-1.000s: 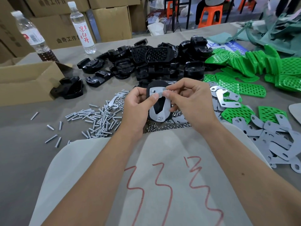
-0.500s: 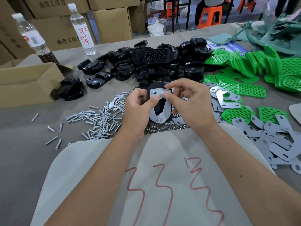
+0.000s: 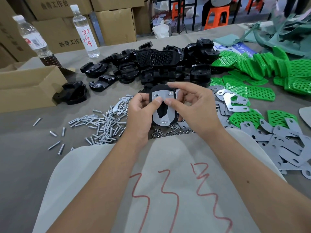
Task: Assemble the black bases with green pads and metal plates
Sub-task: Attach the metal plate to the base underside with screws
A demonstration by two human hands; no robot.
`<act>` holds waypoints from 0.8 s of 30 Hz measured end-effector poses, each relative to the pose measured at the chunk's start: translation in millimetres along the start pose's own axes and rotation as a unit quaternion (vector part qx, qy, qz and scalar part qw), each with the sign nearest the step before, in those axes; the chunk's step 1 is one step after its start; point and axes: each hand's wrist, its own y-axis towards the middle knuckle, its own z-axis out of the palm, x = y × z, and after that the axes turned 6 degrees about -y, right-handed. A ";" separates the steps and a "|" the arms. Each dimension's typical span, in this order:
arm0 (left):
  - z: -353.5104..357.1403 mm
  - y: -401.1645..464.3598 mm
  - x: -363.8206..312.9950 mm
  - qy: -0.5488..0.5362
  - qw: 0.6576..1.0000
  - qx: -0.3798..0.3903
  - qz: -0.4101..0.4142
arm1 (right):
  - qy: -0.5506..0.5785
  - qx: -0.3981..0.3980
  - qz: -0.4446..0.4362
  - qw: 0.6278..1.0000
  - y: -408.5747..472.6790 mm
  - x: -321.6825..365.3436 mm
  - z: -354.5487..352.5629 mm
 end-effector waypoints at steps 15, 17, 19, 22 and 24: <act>-1.3 6.3 4.6 -0.049 0.996 -0.069 -0.032 | -0.012 -0.074 -0.008 0.997 -2.3 6.4 -2.5; -0.5 6.2 5.0 -0.030 0.997 -0.063 -0.025 | -0.011 -0.036 -0.011 0.999 -4.0 10.4 0.0; 0.7 5.5 5.3 -0.018 0.998 -0.063 -0.016 | -0.011 0.001 0.007 1.000 -3.7 15.0 1.9; 0.4 6.1 4.8 -0.018 0.997 -0.076 -0.020 | -0.003 -0.040 -0.005 0.999 -3.6 12.8 -0.6; 0.5 5.9 4.6 -0.008 0.997 -0.073 -0.013 | -0.044 -0.056 -0.026 0.997 -4.1 11.9 -1.1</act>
